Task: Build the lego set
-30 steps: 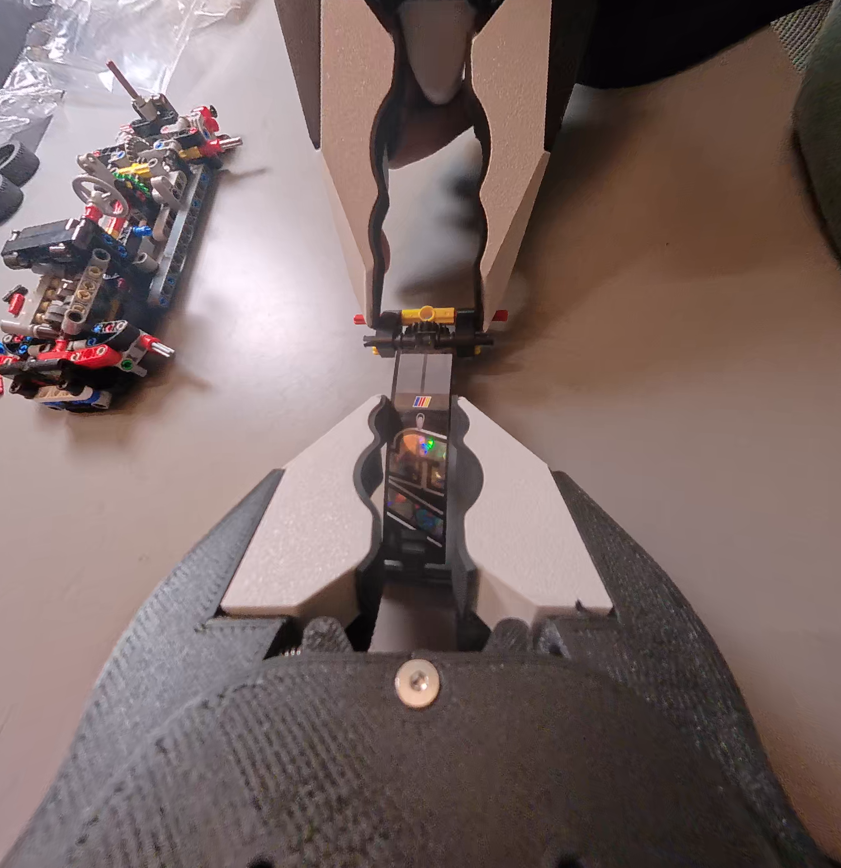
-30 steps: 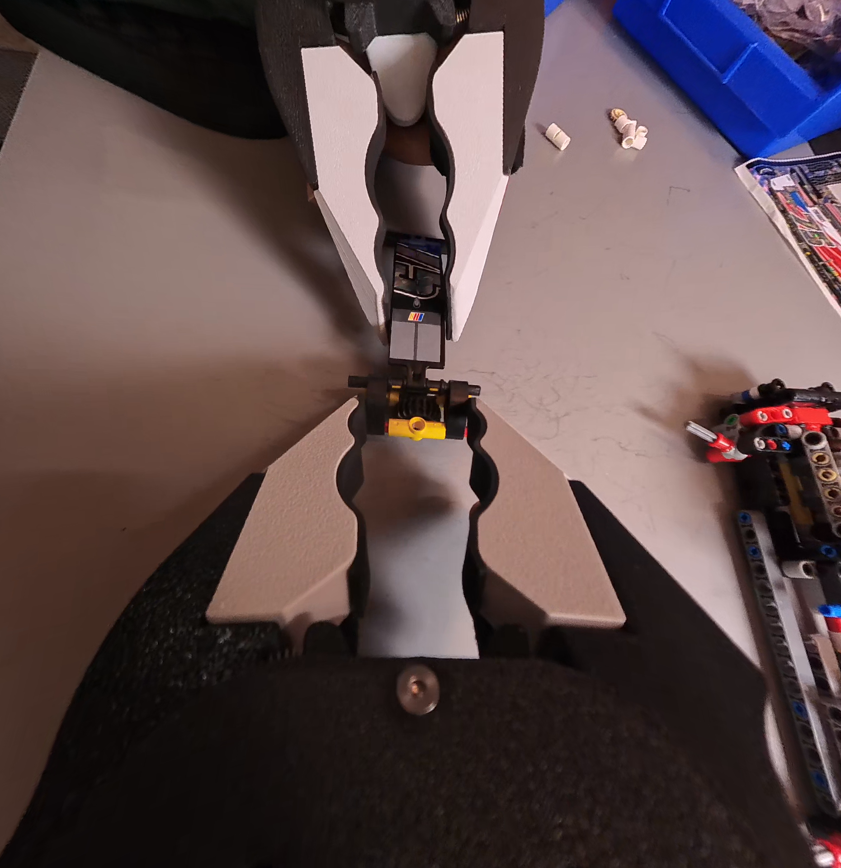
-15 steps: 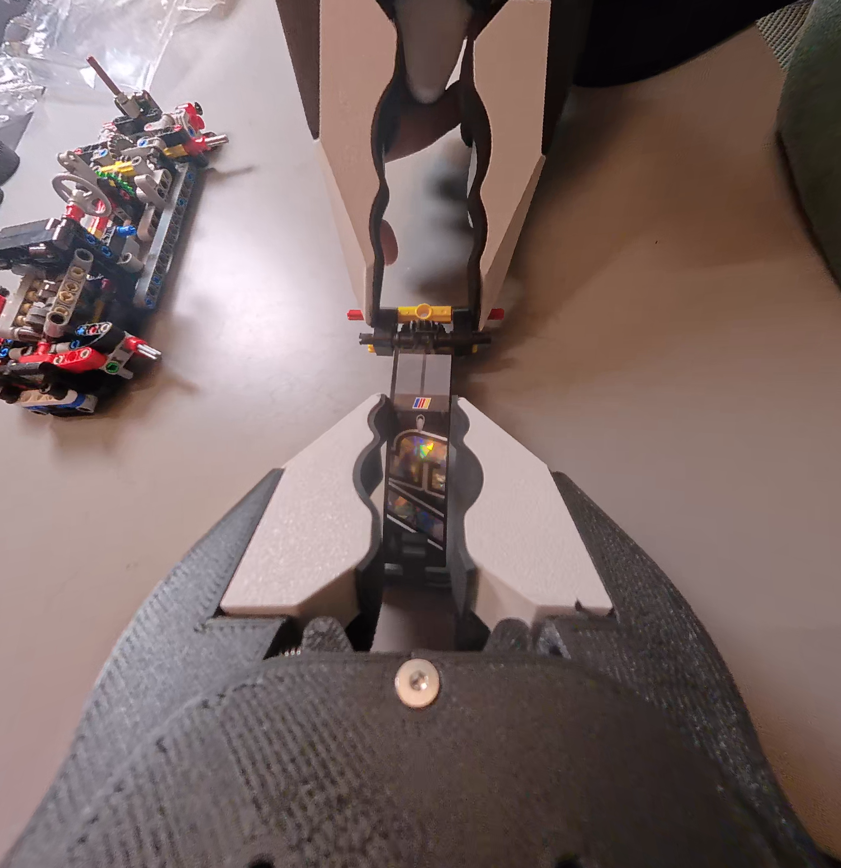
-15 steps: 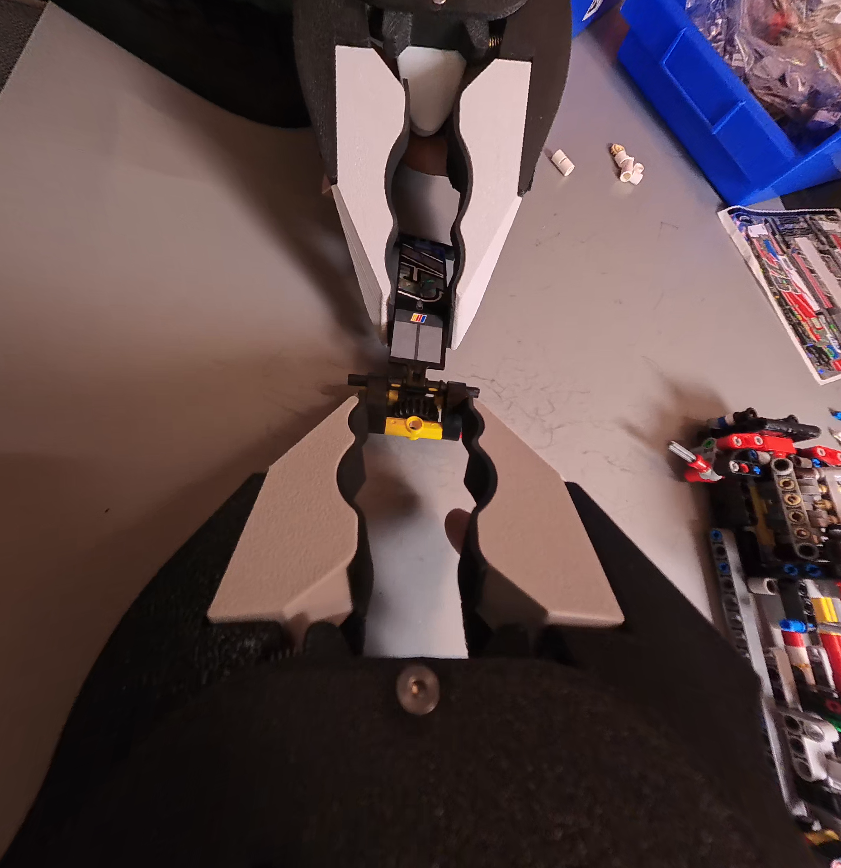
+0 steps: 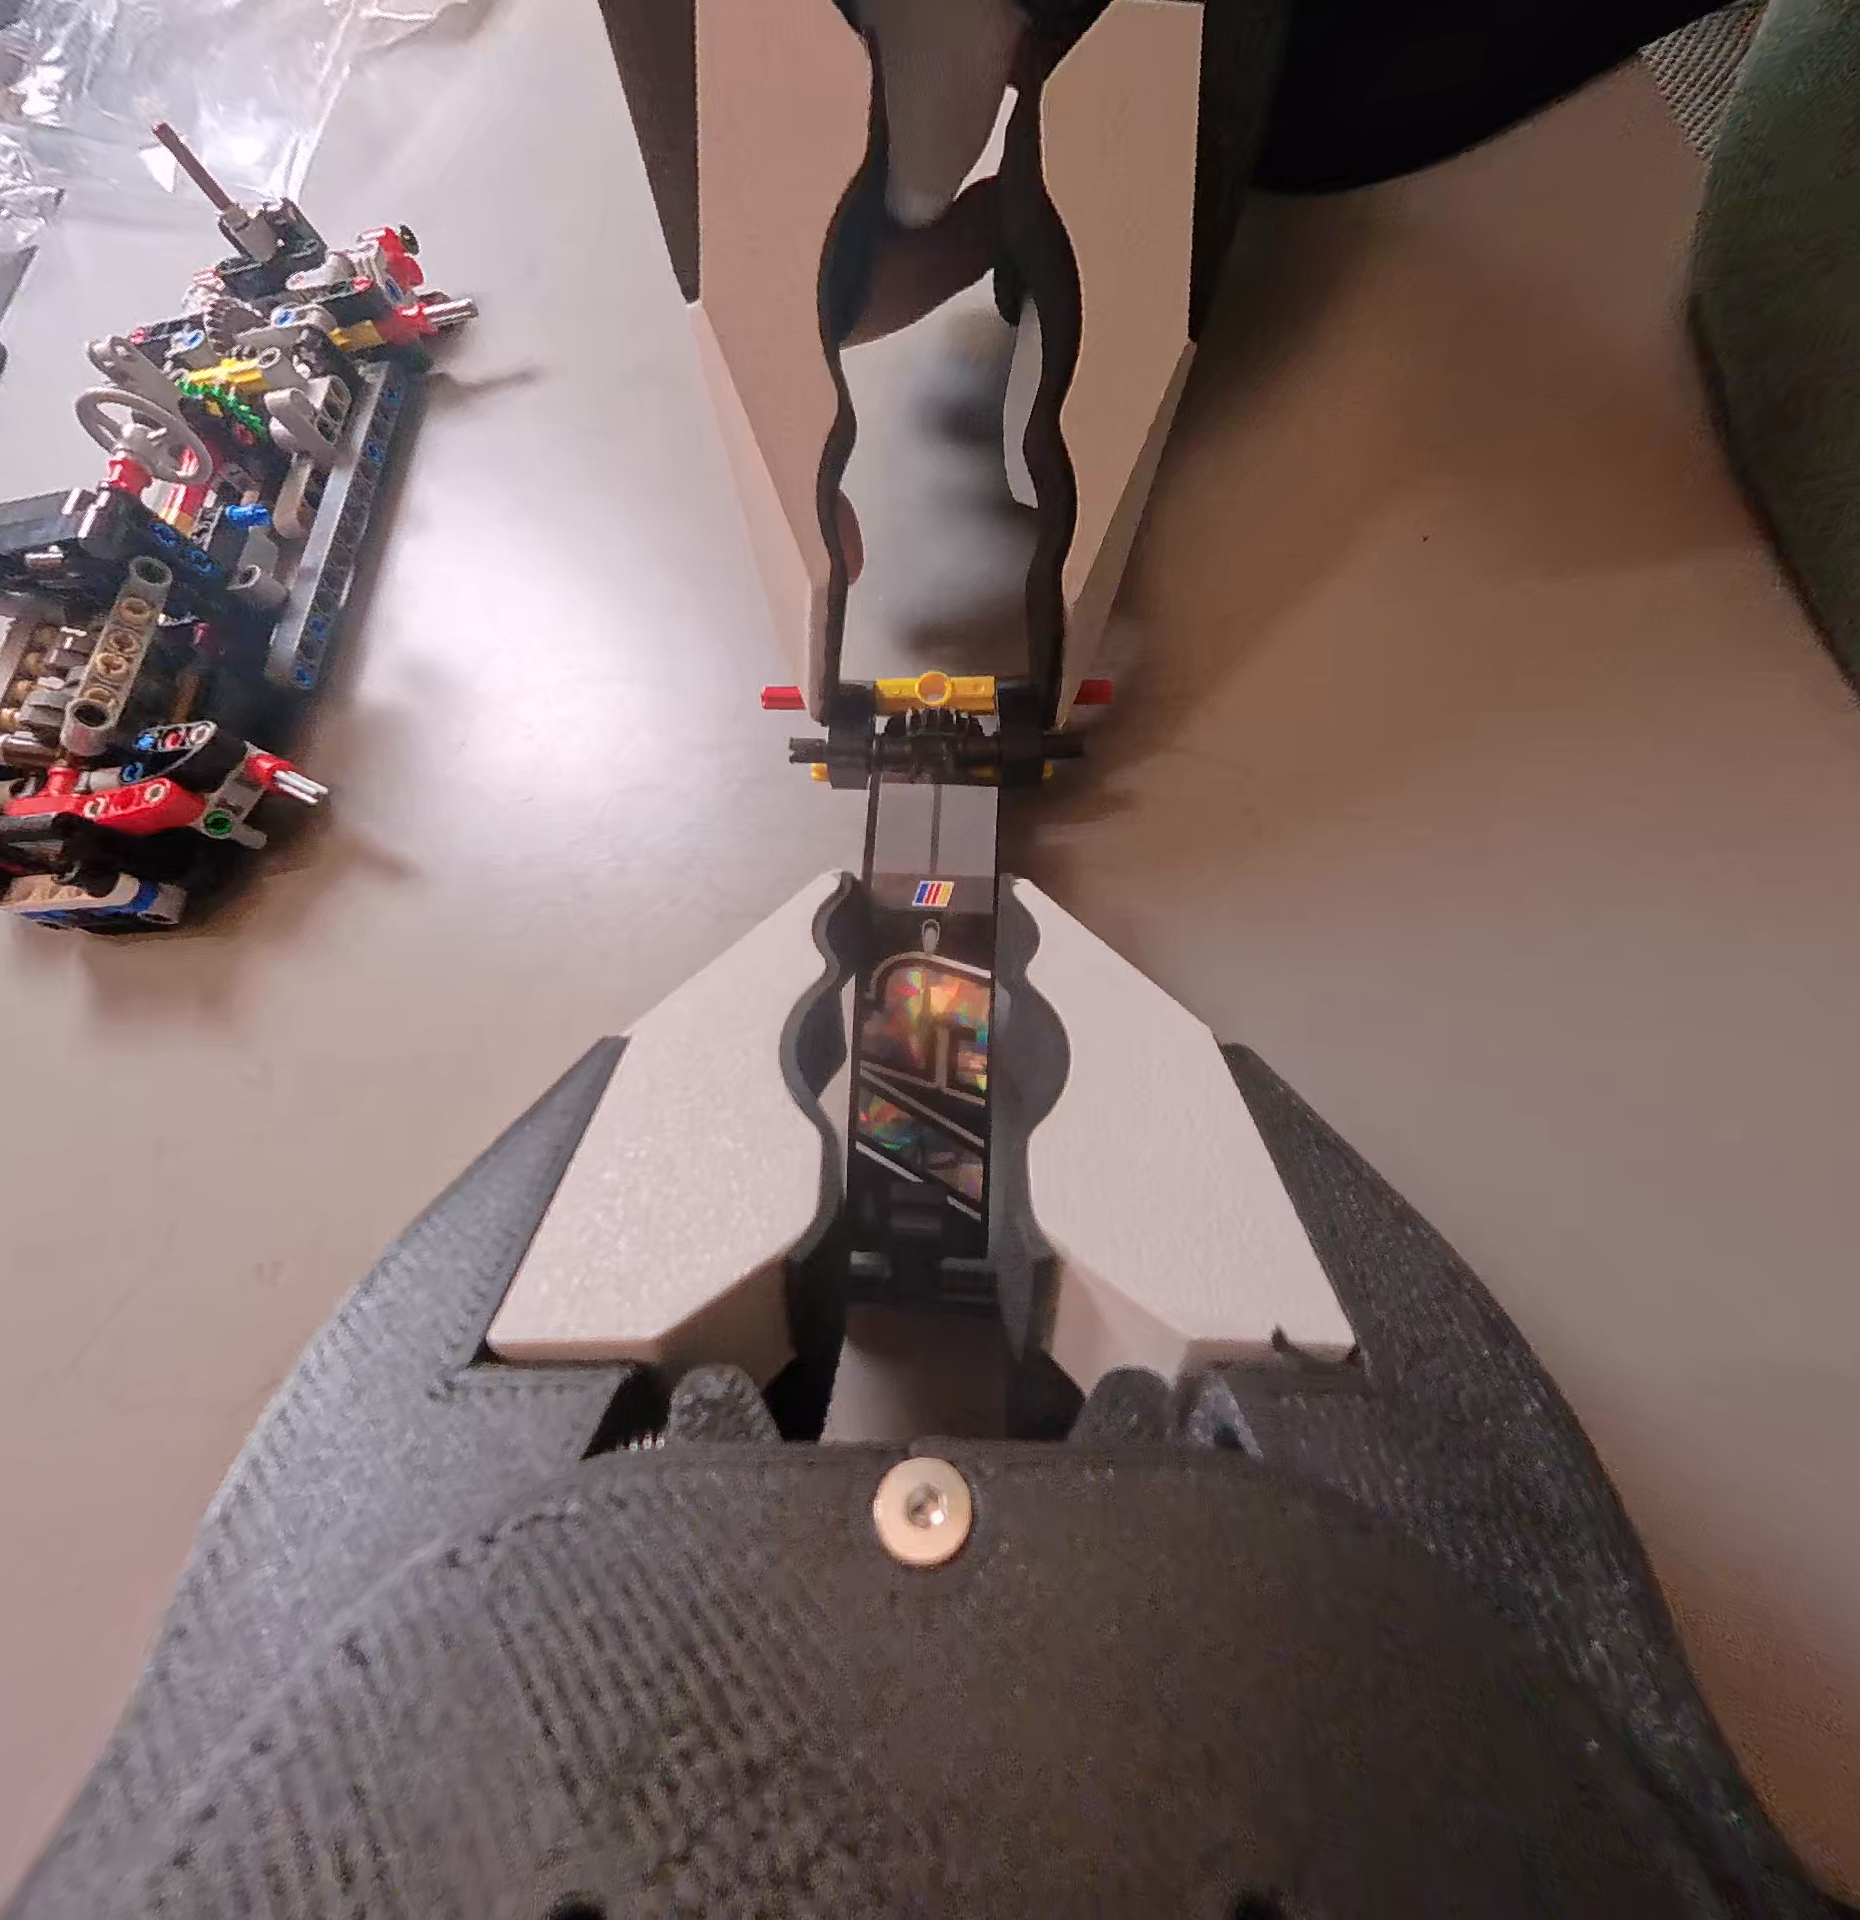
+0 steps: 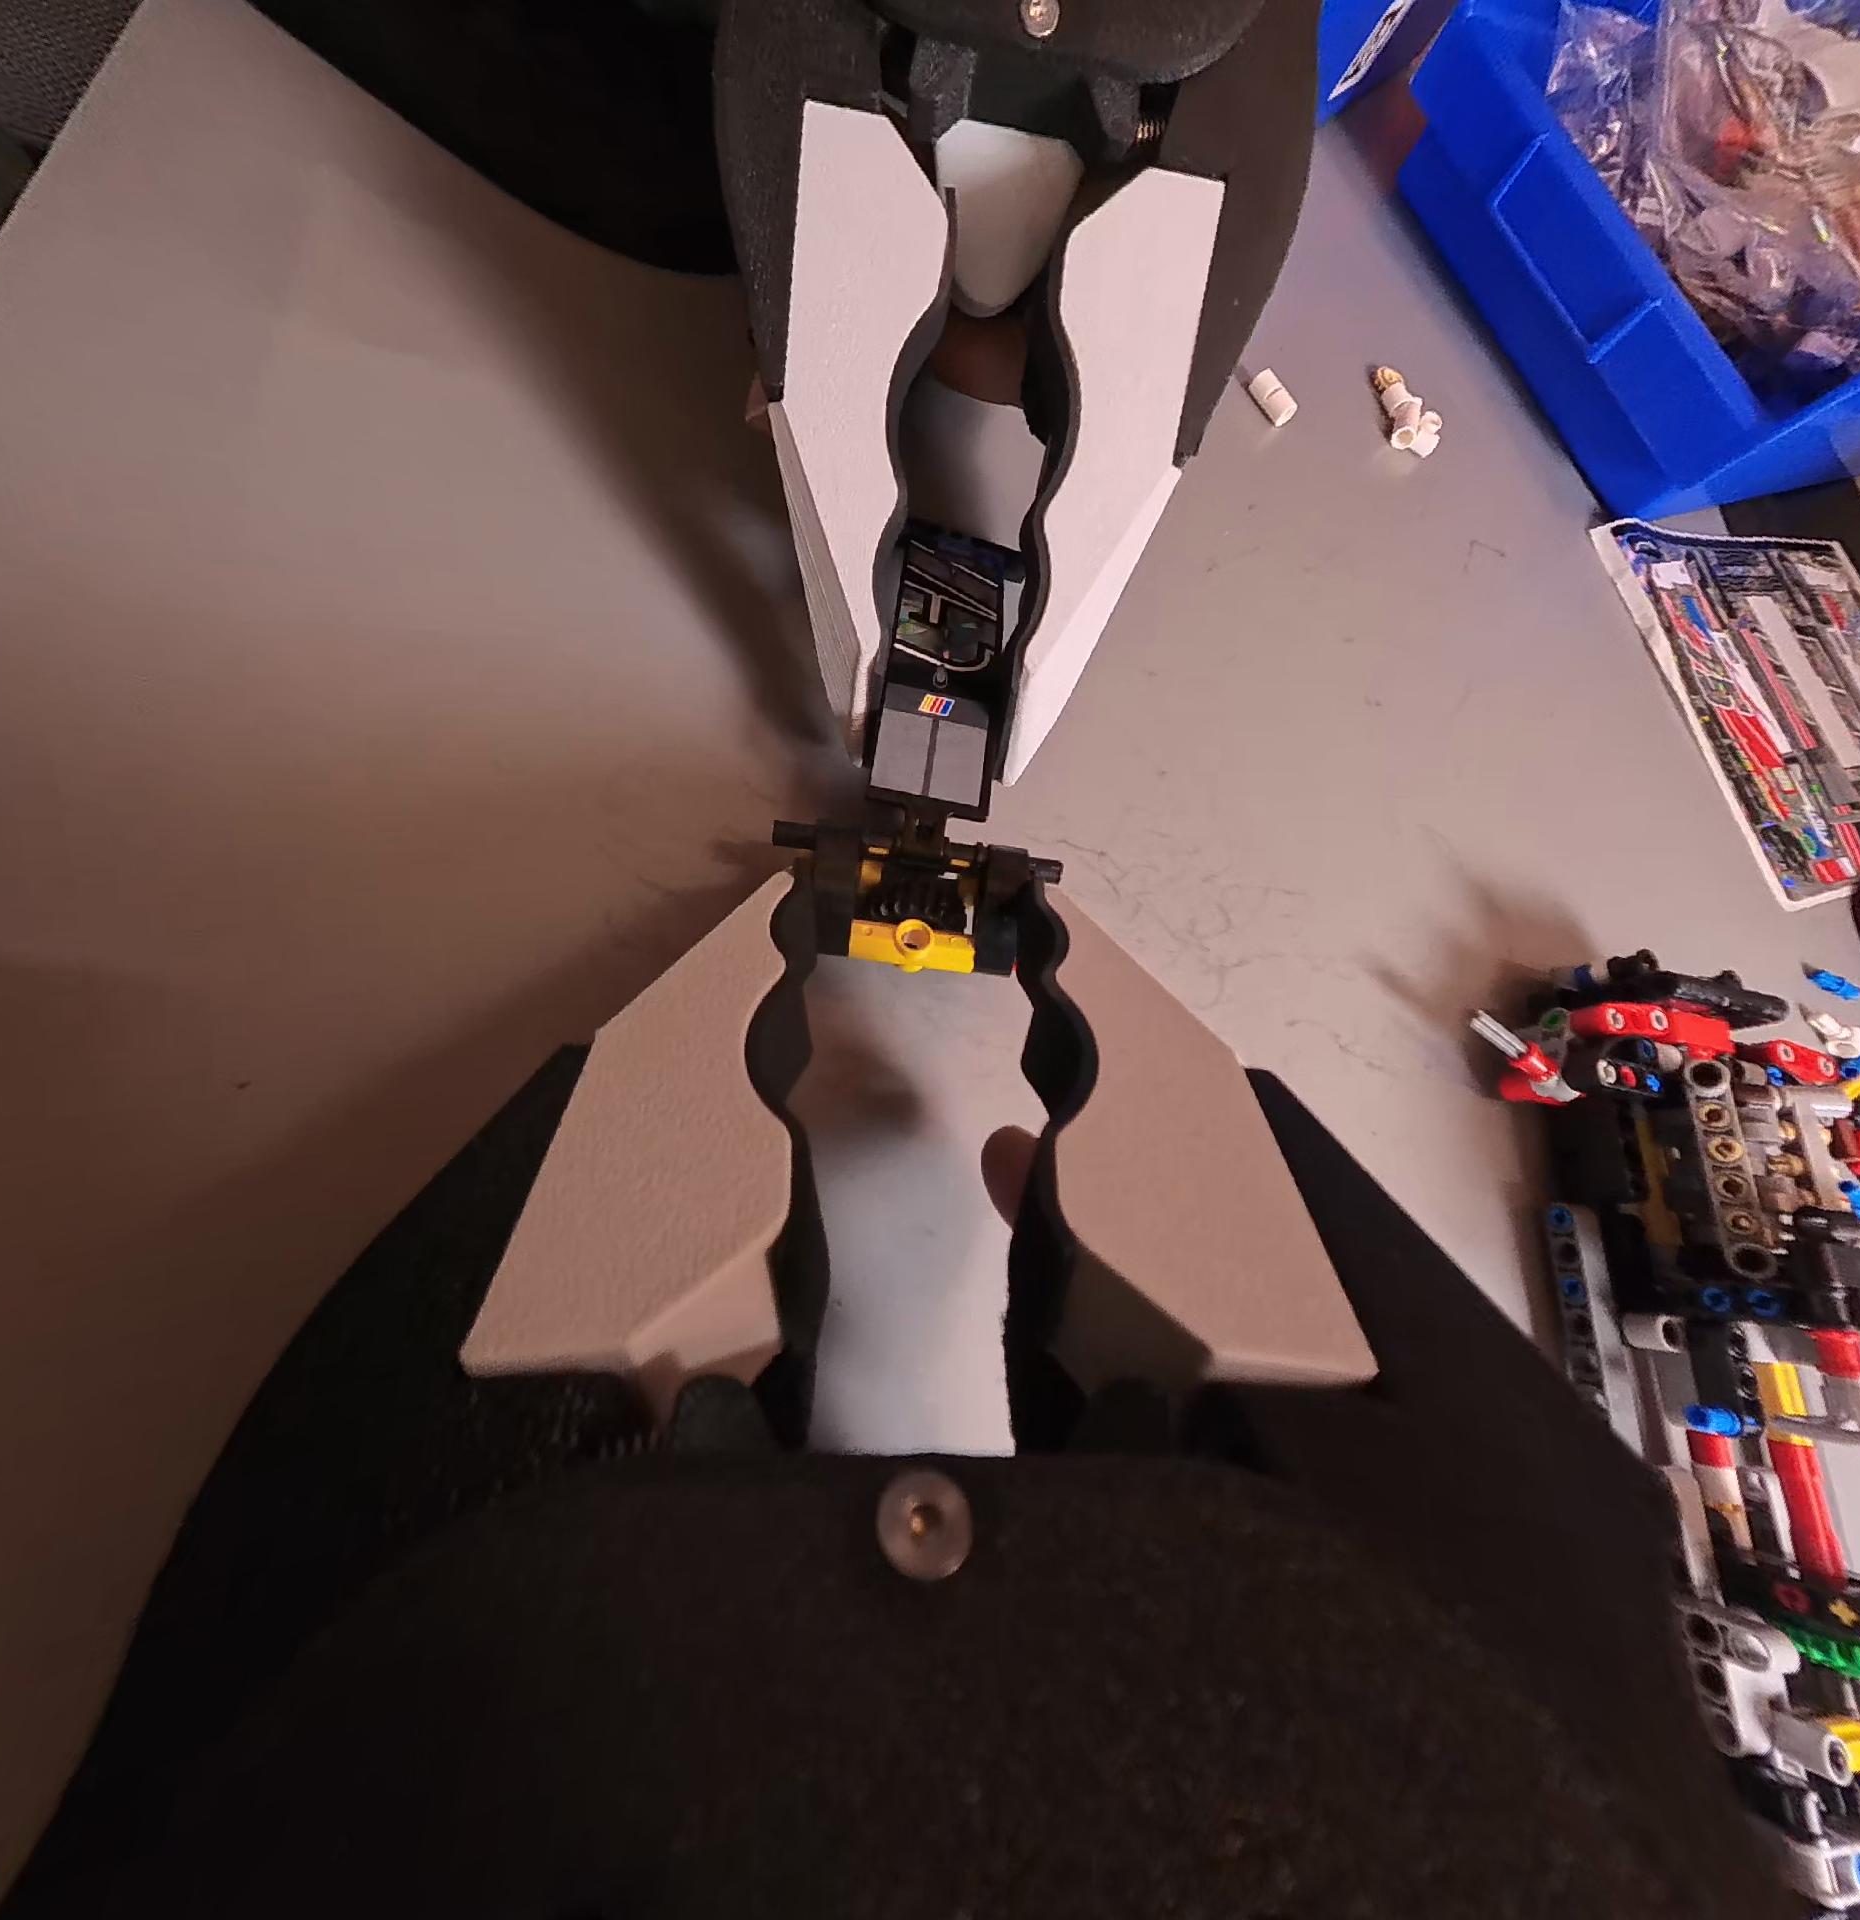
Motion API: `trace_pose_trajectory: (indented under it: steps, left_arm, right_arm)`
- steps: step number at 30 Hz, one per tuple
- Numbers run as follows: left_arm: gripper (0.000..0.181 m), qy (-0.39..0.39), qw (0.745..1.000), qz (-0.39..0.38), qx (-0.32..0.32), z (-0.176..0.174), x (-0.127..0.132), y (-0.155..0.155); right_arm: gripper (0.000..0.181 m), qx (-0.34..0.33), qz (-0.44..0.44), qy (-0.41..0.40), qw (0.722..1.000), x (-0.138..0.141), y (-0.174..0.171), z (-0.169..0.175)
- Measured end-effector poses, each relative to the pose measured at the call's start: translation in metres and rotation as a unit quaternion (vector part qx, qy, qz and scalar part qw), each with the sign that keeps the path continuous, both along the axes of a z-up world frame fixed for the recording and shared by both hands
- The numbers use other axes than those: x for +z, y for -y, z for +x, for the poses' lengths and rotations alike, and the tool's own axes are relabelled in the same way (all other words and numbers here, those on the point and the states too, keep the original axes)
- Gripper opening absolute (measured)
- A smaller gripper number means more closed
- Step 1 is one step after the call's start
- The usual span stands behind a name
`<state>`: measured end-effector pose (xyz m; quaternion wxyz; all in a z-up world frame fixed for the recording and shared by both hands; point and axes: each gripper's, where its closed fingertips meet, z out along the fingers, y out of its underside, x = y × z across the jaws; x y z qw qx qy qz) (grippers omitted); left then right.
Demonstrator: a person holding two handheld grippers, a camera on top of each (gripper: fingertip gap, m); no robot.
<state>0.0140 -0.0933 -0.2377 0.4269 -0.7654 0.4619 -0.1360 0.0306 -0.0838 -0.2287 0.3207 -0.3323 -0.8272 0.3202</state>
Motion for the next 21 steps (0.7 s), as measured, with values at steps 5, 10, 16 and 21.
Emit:
trace_pose_trajectory:
  steps: [5,10,16,21]
  left_arm:
    - [0.023,0.001,1.0,-0.002,-0.002,0.0008,-0.0006,0.0009]
    - [0.023,0.007,1.0,-0.004,0.002,0.0,-0.0003,0.0003]
    - [0.023,0.01,1.0,-0.004,0.007,-0.0011,0.0005,-0.0012]
    - [0.023,0.007,1.0,-0.001,0.012,-0.0031,0.0007,-0.0023]
  right_arm:
    - [0.035,0.004,0.01,-0.003,1.0,0.0001,0.0009,0.0005]
    - [0.036,-0.004,-0.011,-0.002,1.0,0.0001,0.0002,-0.001]
    - [0.037,-0.015,-0.038,0.01,0.999,-0.0001,-0.0011,-0.0018]
    - [0.043,-0.032,-0.035,0.025,0.999,-0.0043,-0.0034,-0.0035]
